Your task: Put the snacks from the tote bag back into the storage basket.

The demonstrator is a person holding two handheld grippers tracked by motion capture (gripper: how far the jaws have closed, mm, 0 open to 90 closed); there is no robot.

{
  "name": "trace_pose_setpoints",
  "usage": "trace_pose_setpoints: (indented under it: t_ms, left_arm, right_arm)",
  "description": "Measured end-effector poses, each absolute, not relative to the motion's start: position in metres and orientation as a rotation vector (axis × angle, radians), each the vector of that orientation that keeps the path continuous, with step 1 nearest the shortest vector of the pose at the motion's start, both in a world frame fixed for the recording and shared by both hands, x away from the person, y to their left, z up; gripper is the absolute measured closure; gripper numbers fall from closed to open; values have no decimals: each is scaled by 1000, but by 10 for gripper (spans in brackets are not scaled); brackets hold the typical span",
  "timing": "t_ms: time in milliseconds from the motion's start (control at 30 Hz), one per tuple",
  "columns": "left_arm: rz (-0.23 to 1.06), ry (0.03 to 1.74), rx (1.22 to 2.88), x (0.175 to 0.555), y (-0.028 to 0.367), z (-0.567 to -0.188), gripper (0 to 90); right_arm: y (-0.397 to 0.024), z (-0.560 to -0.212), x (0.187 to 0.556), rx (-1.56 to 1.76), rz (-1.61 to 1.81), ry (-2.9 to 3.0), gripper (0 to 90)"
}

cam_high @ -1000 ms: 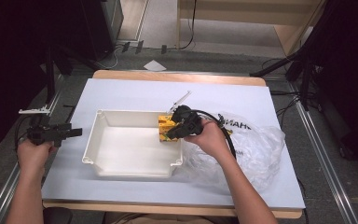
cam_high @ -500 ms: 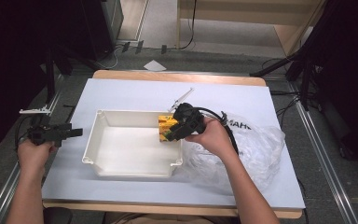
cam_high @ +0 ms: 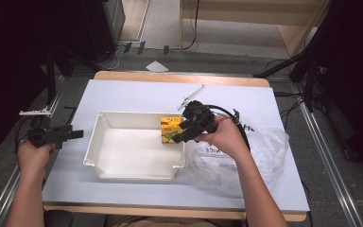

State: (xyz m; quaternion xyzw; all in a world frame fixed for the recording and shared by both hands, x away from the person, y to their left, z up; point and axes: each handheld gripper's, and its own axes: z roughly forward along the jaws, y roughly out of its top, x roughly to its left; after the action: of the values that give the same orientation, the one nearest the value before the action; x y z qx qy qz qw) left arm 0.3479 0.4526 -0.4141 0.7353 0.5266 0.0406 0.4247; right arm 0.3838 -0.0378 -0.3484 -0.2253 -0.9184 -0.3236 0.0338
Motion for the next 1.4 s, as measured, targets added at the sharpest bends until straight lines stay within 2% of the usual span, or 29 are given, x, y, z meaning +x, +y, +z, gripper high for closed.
trace_pose_setpoints:
  t_ms: [100, 400, 1400]
  left_arm:
    - [101, 1319, 1838, 348, 452, -414, 151]
    - [101, 1318, 1841, 348, 452, -414, 151]
    - [96, 1322, 1849, 348, 452, -415, 151]
  right_arm:
    - [-43, -345, 383, -713, -1015, -2827, 308]
    - [-53, -343, 382, -715, -1010, -2827, 237]
    - [-109, -353, 400, -833, -1060, -2856, 237]
